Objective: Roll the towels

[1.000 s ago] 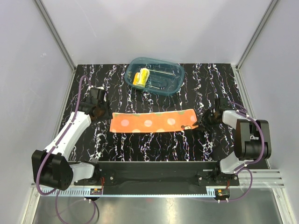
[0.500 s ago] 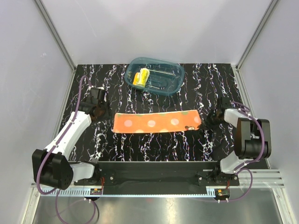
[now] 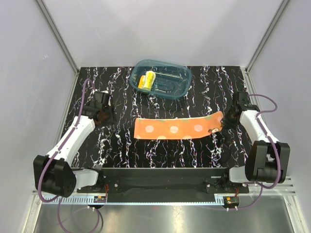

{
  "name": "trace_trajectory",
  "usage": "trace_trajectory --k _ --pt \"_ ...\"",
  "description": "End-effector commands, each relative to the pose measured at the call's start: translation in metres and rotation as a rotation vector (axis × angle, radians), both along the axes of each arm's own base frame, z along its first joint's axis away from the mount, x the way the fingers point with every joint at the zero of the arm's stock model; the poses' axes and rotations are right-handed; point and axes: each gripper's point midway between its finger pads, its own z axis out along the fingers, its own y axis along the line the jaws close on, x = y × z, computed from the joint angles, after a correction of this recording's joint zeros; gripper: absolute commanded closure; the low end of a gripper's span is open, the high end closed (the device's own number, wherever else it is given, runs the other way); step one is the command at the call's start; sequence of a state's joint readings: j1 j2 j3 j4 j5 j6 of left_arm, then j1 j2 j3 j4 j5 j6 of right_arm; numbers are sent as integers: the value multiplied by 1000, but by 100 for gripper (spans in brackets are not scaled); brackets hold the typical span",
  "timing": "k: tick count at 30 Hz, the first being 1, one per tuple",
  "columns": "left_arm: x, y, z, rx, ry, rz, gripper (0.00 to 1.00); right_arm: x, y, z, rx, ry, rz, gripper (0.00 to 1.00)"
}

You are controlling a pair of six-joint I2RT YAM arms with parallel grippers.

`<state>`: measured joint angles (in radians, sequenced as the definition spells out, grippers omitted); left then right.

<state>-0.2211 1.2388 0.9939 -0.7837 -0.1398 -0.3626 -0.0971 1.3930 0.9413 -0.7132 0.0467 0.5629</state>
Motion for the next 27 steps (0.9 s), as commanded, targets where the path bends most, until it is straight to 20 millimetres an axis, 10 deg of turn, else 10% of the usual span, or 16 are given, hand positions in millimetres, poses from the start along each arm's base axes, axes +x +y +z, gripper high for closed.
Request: trace_trajectory --k 1,8,27 --pt "8 1 8 3 -46 -10 47 2 -16 24 -86 -22 -5 100" --pt "8 0 9 -1 -50 -13 48 10 0 45 -146 -37 60 100" --pt "8 2 14 1 -67 -9 47 24 124 93 -231 -115 321 100"
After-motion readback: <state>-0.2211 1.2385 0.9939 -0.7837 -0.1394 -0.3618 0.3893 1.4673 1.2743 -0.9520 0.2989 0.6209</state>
